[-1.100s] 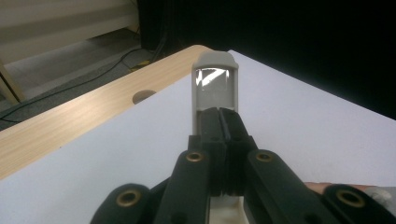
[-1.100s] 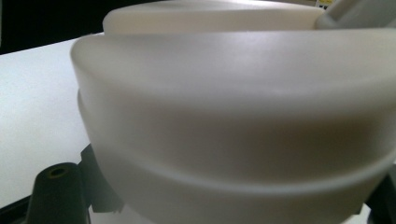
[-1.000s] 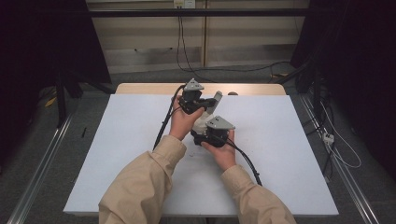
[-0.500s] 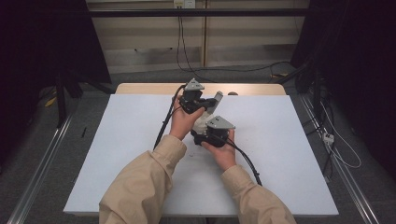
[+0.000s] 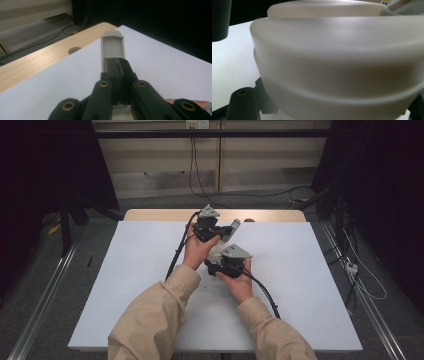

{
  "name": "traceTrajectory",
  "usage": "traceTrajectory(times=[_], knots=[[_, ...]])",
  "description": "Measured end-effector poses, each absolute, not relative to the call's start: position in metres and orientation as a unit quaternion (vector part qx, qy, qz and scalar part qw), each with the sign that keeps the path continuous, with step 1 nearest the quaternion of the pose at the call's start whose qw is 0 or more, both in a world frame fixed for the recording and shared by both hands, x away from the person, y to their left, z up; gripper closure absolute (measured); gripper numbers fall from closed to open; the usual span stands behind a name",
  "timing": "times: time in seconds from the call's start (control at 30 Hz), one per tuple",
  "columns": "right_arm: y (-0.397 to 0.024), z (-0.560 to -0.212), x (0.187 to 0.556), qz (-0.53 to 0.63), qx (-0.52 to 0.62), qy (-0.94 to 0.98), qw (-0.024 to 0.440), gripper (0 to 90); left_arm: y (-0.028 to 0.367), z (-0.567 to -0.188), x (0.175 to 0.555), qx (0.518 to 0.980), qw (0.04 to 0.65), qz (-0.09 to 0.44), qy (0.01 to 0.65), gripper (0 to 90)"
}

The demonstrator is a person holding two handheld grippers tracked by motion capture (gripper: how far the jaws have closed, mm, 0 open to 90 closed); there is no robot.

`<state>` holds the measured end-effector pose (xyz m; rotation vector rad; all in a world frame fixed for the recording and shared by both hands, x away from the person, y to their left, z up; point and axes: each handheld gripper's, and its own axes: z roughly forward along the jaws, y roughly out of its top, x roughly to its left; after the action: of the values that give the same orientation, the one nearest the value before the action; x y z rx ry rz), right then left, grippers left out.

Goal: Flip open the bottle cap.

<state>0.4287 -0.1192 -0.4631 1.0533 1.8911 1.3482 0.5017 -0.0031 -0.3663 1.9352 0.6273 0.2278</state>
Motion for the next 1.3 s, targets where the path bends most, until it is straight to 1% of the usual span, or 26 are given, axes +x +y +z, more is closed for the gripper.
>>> traceTrajectory(times=[1.3], knots=[[-0.1192, -0.4631, 0.4285, 0.505, 0.396, 0.709, 0.291, 18.5, -0.0062, -0.3721, 0.5029, 0.816, 0.508, 0.087, 0.262, 89.3]])
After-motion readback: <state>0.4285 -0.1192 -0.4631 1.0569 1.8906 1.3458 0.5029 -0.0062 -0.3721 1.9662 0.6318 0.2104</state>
